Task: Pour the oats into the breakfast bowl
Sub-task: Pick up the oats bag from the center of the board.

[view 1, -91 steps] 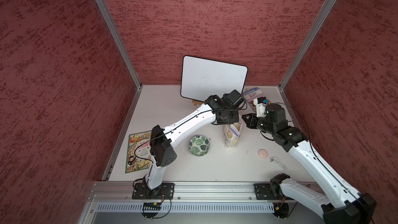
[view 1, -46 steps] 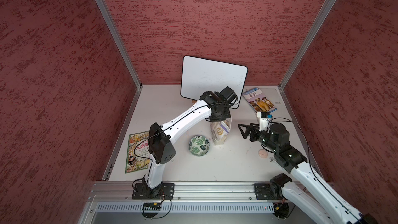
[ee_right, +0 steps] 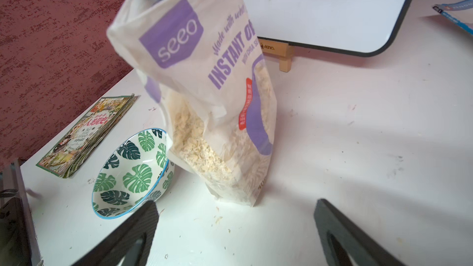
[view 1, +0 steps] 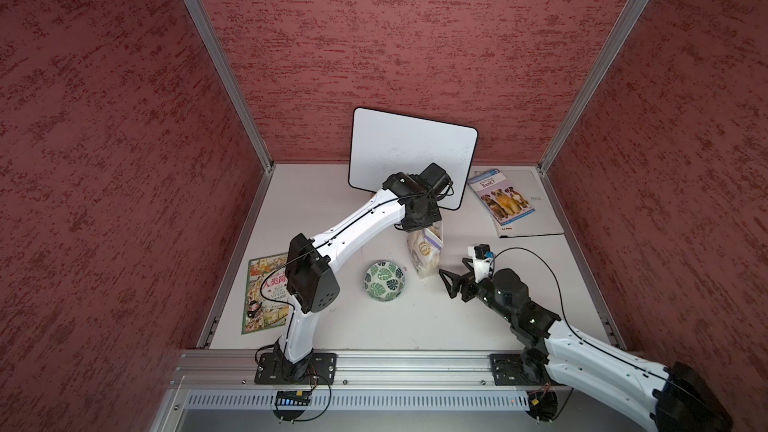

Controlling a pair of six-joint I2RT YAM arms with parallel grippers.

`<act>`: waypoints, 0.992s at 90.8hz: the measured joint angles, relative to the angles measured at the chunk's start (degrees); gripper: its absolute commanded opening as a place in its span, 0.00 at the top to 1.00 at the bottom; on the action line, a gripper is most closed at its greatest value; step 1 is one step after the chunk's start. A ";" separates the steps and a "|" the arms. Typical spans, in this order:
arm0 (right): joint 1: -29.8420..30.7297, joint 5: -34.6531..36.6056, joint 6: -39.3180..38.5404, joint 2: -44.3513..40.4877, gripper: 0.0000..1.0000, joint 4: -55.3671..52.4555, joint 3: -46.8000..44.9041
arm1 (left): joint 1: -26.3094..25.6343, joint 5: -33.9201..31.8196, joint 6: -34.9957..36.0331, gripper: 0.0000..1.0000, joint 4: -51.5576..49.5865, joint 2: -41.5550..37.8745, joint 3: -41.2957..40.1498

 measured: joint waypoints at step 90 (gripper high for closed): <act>11.17 20.90 -12.04 59.17 0.02 55.58 8.44 | 2.36 3.10 -2.58 1.00 0.22 0.02 -0.35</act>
